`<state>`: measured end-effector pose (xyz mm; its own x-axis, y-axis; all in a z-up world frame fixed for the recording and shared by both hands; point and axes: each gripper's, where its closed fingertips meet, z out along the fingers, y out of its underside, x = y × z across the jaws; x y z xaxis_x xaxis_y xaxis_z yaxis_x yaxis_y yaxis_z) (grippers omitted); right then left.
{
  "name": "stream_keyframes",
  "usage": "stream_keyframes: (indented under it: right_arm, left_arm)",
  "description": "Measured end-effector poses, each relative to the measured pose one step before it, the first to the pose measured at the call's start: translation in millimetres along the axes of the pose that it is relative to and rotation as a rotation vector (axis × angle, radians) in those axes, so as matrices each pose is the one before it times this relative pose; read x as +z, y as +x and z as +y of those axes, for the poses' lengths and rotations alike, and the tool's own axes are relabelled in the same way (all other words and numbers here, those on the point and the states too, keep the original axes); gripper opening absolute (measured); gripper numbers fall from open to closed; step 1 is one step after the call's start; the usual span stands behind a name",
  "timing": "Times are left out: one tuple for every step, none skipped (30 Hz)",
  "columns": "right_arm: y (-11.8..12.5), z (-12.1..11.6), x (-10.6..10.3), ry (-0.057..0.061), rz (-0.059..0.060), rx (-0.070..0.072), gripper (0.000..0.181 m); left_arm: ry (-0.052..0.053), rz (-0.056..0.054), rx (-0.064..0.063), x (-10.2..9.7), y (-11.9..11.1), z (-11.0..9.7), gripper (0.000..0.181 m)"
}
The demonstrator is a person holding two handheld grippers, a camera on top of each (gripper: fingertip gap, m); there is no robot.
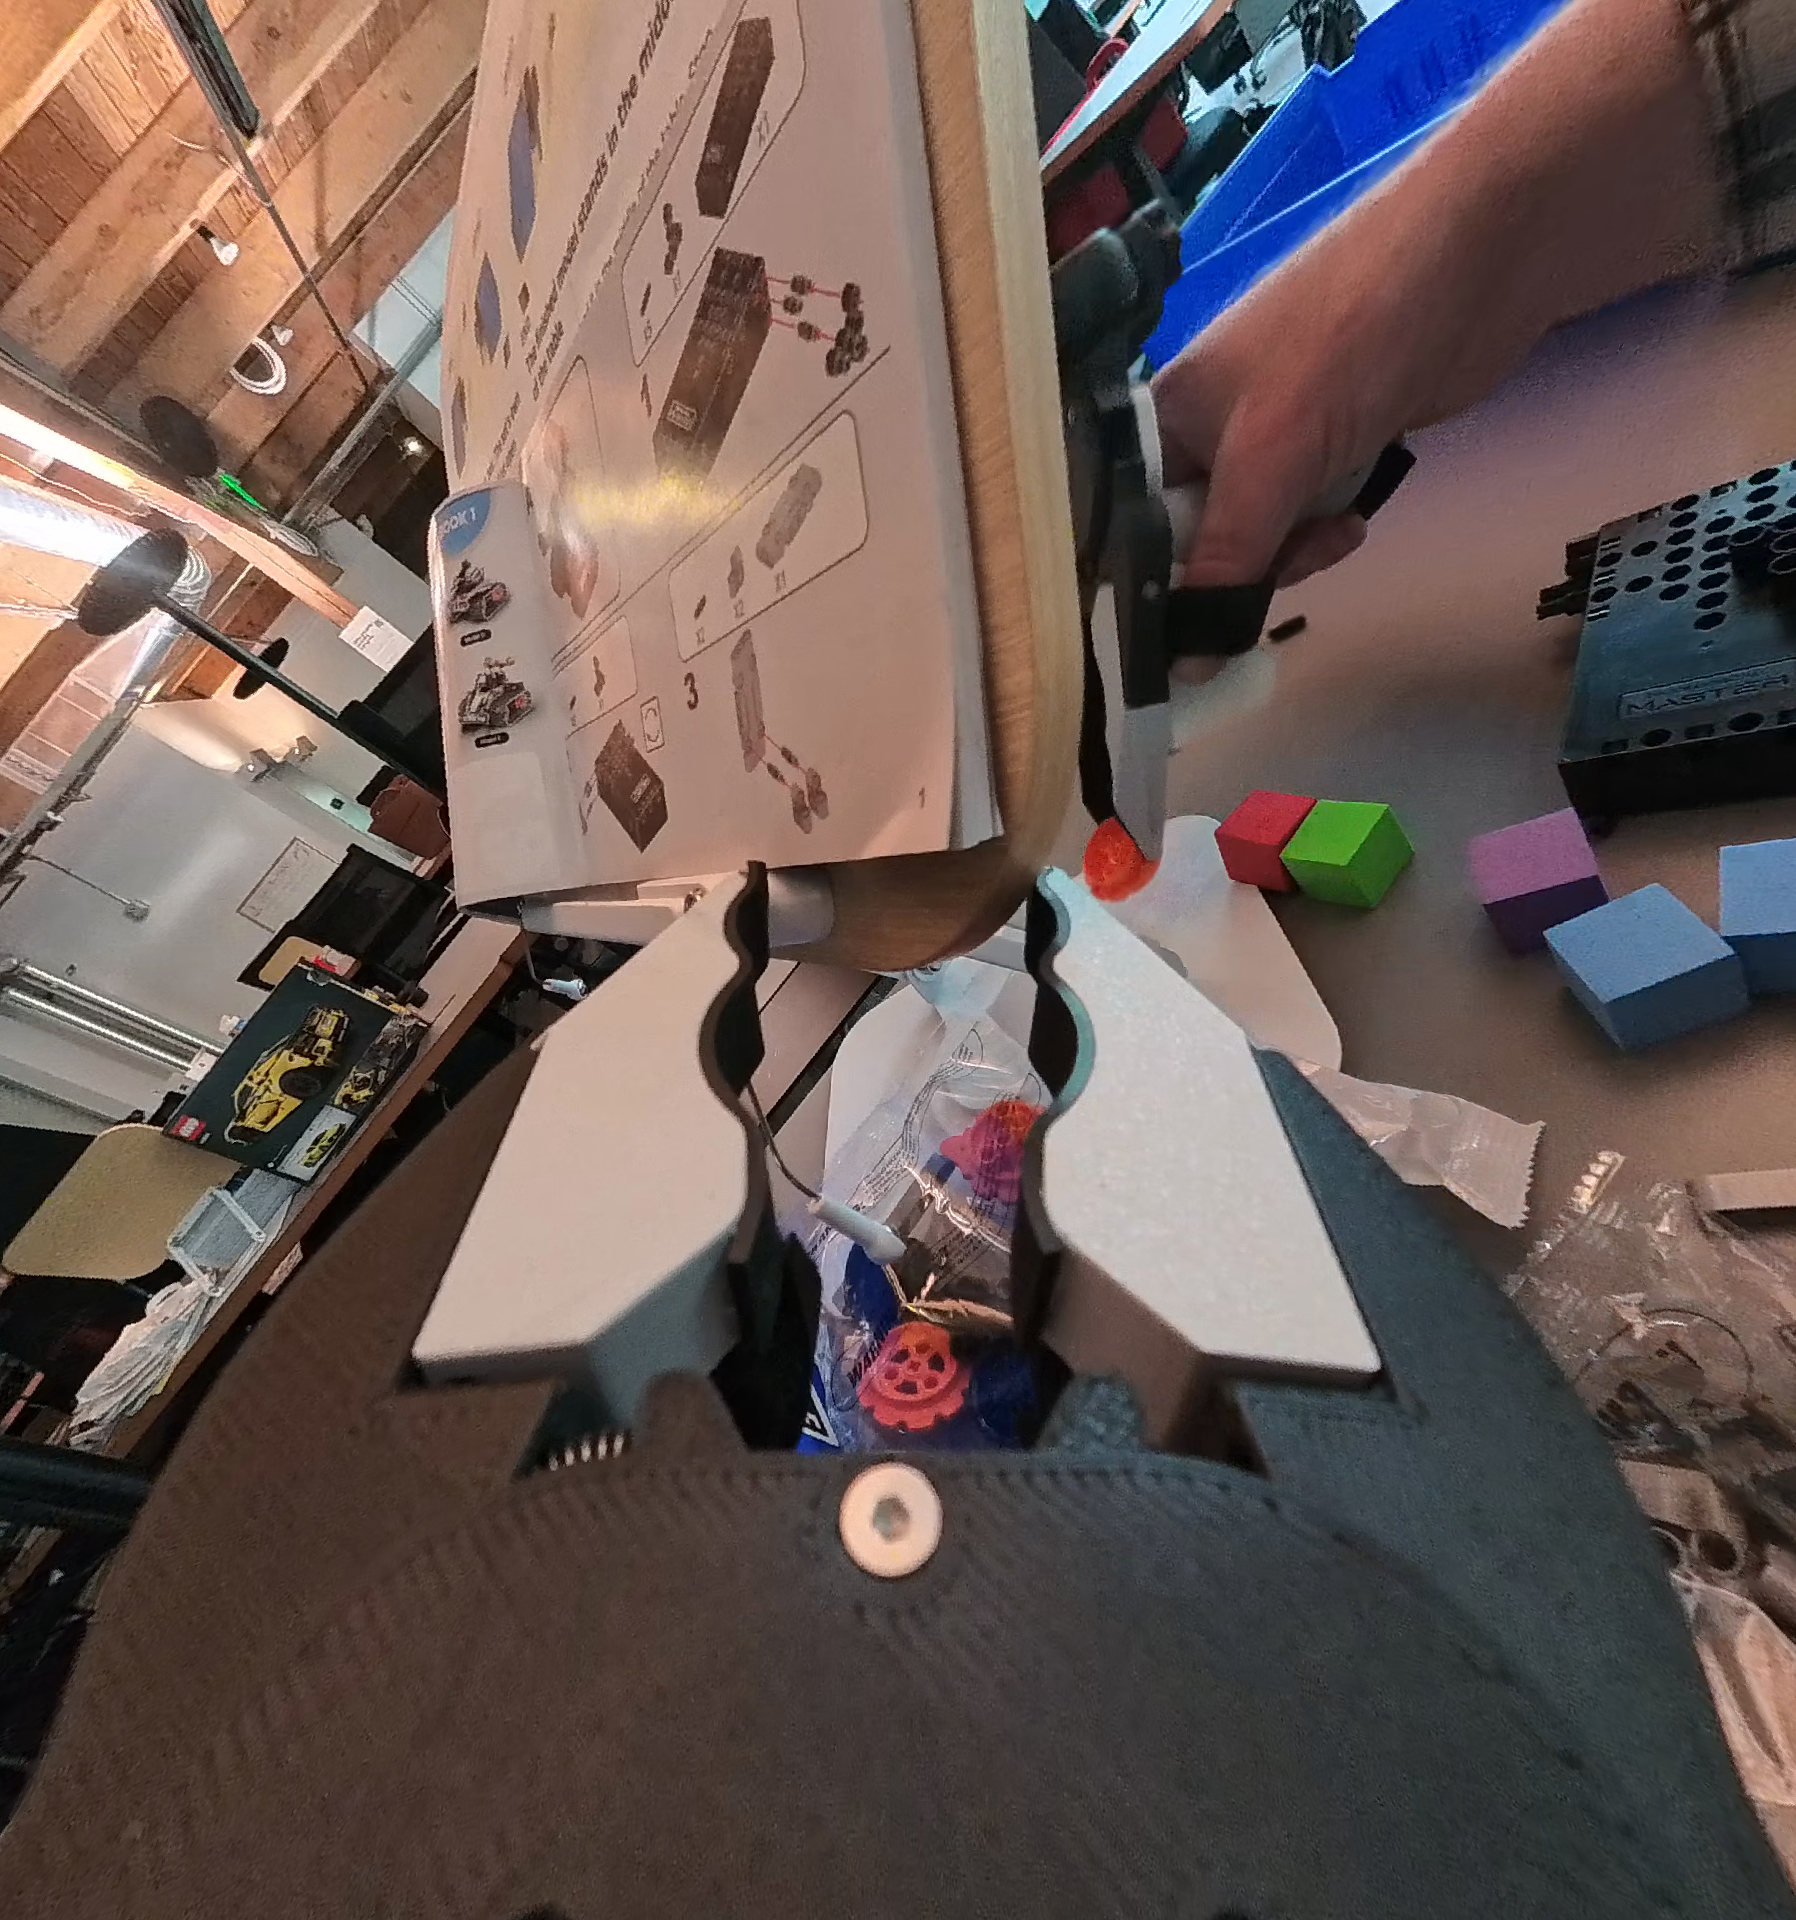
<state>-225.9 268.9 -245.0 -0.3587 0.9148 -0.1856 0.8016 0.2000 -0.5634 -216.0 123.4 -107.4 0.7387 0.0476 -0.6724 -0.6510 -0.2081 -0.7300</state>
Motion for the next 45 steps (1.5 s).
stream_keyframes:
  right_arm:
    - [0.81, 1.93, 4.73, -0.0143, -0.0001, 0.0041, 0.036]
    - [-0.79, 1.82, 3.92, -0.0105, -0.0063, -0.0005, 0.036]
    - [-2.46, 1.40, 2.70, -0.0050, -0.0125, -0.0033, 0.036]
    - [-1.11, 1.14, 1.27, -0.0018, -0.0022, -0.0039, 0.037]
    - [1.36, 0.84, -0.88, 0.0009, 0.0142, -0.0028, 0.039]
    - [1.45, 1.23, -2.90, 0.0012, 0.0155, 0.0016, 0.041]
    - [-0.56, 1.16, -4.57, 0.0035, 0.0042, 0.0059, 0.042]
    - [-3.22, -0.13, -5.87, 0.0134, -0.0070, 0.0020, 0.042]
    - [-5.87, -0.12, -6.15, 0.0174, -0.0152, -0.0105, 0.041]
    - [-7.23, 2.06, -5.53, 0.0061, -0.0177, -0.0223, 0.040]
    - [-6.05, 4.09, -4.22, -0.0055, -0.0113, -0.0249, 0.039]
    - [-4.25, 4.10, -2.50, -0.0077, -0.0054, -0.0191, 0.038]
    - [-4.01, 3.76, -0.58, -0.0082, -0.0108, -0.0128, 0.038]
    - [-3.48, 4.27, 1.19, -0.0138, -0.0132, -0.0073, 0.038]
    - [-0.95, 5.30, 2.54, -0.0236, -0.0033, -0.0040, 0.037]
    - [1.14, 4.94, 3.35, -0.0243, 0.0077, -0.0032, 0.037]
    - [-1.61, 1.20, 3.03, -0.0029, -0.0109, -0.0004, 0.037]
    - [-4.24, -1.07, 2.49, 0.0112, -0.0275, 0.0028, 0.034]
    - [-2.89, -0.23, 2.63, 0.0051, -0.0184, 0.0013, 0.035]
    - [-2.12, 0.78, 2.28, -0.0019, -0.0135, -0.0001, 0.031]
    - [-1.59, 0.33, 1.62, 0.0020, -0.0100, 0.0008, 0.031]
    - [-1.33, 0.16, 0.89, 0.0058, -0.0064, -0.0002, 0.031]
    - [-1.47, 0.89, 0.38, 0.0004, -0.0076, 0.0002, 0.030]
    - [-1.63, 1.03, -0.16, -0.0035, -0.0075, -0.0006, 0.030]
    - [-1.44, 1.27, -0.56, -0.0055, -0.0035, -0.0044, 0.030]
    - [-0.67, 1.10, -0.86, -0.0049, 0.0033, -0.0060, 0.030]
    - [0.02, 0.37, -1.10, -0.0006, 0.0082, -0.0064, 0.030]
    - [0.14, -0.18, -1.47, 0.0051, 0.0076, -0.0048, 0.030]
    - [-0.28, -1.05, -2.32, 0.0095, 0.0018, -0.0005, 0.030]
    - [-0.18, -2.88, -3.13, 0.0172, 0.0009, -0.0001, 0.030]
    - [1.65, -4.94, -4.05, 0.0265, 0.0118, -0.0046, 0.030]
    - [3.39, -6.07, -4.43, 0.0287, 0.0240, -0.0116, 0.030]
    - [4.83, -6.31, -4.07, 0.0248, 0.0340, -0.0206, 0.030]
    - [6.68, -5.62, -3.41, 0.0165, 0.0481, -0.0246, 0.030]
    - [8.21, -4.13, -2.36, 0.0012, 0.0589, -0.0266, 0.030]
    - [6.61, -3.55, -1.32, -0.0072, 0.0535, -0.0362, 0.030]
    - [5.13, -4.15, -0.63, -0.0044, 0.0477, -0.0448, 0.030]
    - [5.46, -3.68, 0.13, -0.0067, 0.0513, -0.0465, 0.030]
    - [4.64, -1.87, 1.26, -0.0174, 0.0442, -0.0428, 0.030]
    - [2.23, -0.67, 2.43, -0.0217, 0.0248, -0.0328, 0.030]
    - [0.50, -0.91, 2.95, -0.0168, 0.0109, -0.0216, 0.030]
    - [-0.76, -0.62, 3.04, -0.0143, 0.0007, -0.0133, 0.030]
    - [-1.25, 0.04, 3.07, -0.0148, -0.0056, -0.0059, 0.030]
    - [-0.50, 0.03, 2.74, -0.0113, -0.0026, -0.0025, 0.030]
    - [-0.26, 0.21, 2.63, -0.0094, -0.0002, -0.0028, 0.030]
  left_arm:
    - [0.0005, 0.0009, -0.0008, 0.10, 0.19, -0.23, 0.048]
    - [0.0009, 0.0013, -0.0009, 0.04, 0.31, -0.19, 0.048]
    - [0.0006, 0.0010, -0.0005, 0.01, 0.32, -0.21, 0.048]
    - [-0.0002, 0.0009, 0.0005, 0.13, 0.33, -0.20, 0.048]
    - [-0.0009, 0.0007, 0.0013, 0.16, 0.32, -0.20, 0.048]
    - [-0.0010, 0.0008, 0.0014, 0.17, 0.39, -0.11, 0.048]
    - [-0.0010, 0.0008, 0.0015, 0.08, 0.44, -0.01, 0.048]
    - [-0.0011, 0.0001, 0.0011, 0.07, 0.17, -0.09, 0.048]
    - [-0.0009, 0.0001, 0.0004, -0.03, 0.00, -0.16, 0.048]
    - [-0.0004, -0.0001, 0.0001, -0.04, -0.08, -0.02, 0.048]
    - [0.0000, -0.0003, -0.0003, -0.03, -0.02, -0.14, 0.048]
    - [0.0003, -0.0003, -0.0007, 0.01, -0.05, -0.12, 0.048]
    - [0.0003, -0.0001, -0.0006, 0.09, 0.03, -0.19, 0.048]
    - [-0.0002, -0.0004, 0.0005, 0.15, 0.07, -0.14, 0.048]
    - [-0.0003, -0.0004, 0.0008, 0.04, 0.18, -0.10, 0.048]
    - [-0.0002, -0.0003, 0.0002, -0.03, 0.02, -0.04, 0.048]
    - [-0.0003, -0.0001, 0.0004, -0.02, -0.05, 0.05, 0.048]
    - [-0.0006, -0.0002, 0.0007, -0.14, -0.08, 0.10, 0.048]
    - [-0.0006, -0.0003, 0.0003, -0.15, -0.14, 0.04, 0.048]
    - [-0.0007, -0.0006, 0.0003, -0.24, -0.26, 0.14, 0.048]
    - [-0.0003, -0.0001, 0.0004, -0.12, -0.04, 0.07, 0.048]
    - [0.0004, 0.0002, -0.0006, -0.06, -0.07, -0.04, 0.048]
    - [0.0010, 0.0005, -0.0013, -0.01, -0.06, -0.06, 0.048]
    - [0.0005, 0.0006, -0.0003, 0.11, 0.18, -0.16, 0.048]
    - [-0.0004, 0.0009, 0.0009, 0.03, 0.22, -0.09, 0.048]
    - [-0.0009, 0.0009, 0.0016, 0.09, 0.30, -0.04, 0.048]
    - [-0.0008, 0.0002, 0.0016, 0.10, 0.22, -0.05, 0.048]
    - [-0.0004, 0.0004, 0.0005, 0.05, 0.09, -0.04, 0.048]
    - [-0.0002, 0.0000, -0.0002, -0.09, -0.06, 0.11, 0.048]
    - [-0.0002, -0.0004, -0.0001, -0.03, -0.12, -0.05, 0.048]
    - [-0.0001, -0.0004, -0.0003, -0.08, -0.11, 0.09, 0.048]
    - [-0.0001, -0.0004, -0.0001, 0.01, -0.12, 0.08, 0.048]
    - [-0.0002, -0.0005, 0.0004, 0.06, -0.02, -0.06, 0.048]
    - [0.0001, -0.0001, 0.0001, 0.02, 0.05, 0.05, 0.048]
    - [0.0002, 0.0002, -0.0001, 0.01, 0.03, -0.03, 0.048]
    - [0.0001, -0.0001, 0.0002, 0.01, -0.02, -0.01, 0.048]
    - [0.0002, 0.0000, -0.0001, 0.03, -0.06, 0.03, 0.048]
    - [0.0002, 0.0000, -0.0003, -0.05, 0.02, 0.13, 0.048]
    - [-0.0002, 0.0000, 0.0001, -0.01, 0.00, 0.02, 0.048]
    - [-0.0005, 0.0001, 0.0006, -0.04, -0.02, 0.08, 0.048]
    - [-0.0005, 0.0002, 0.0005, -0.13, -0.01, 0.08, 0.048]
    - [-0.0001, 0.0001, 0.0000, 0.00, -0.13, 0.01, 0.048]
    - [0.0001, -0.0001, -0.0005, -0.17, -0.06, 0.09, 0.048]
    - [0.0000, -0.0001, -0.0003, -0.07, -0.21, 0.08, 0.048]
    - [-0.0006, -0.0002, 0.0005, -0.05, -0.13, 0.01, 0.048]
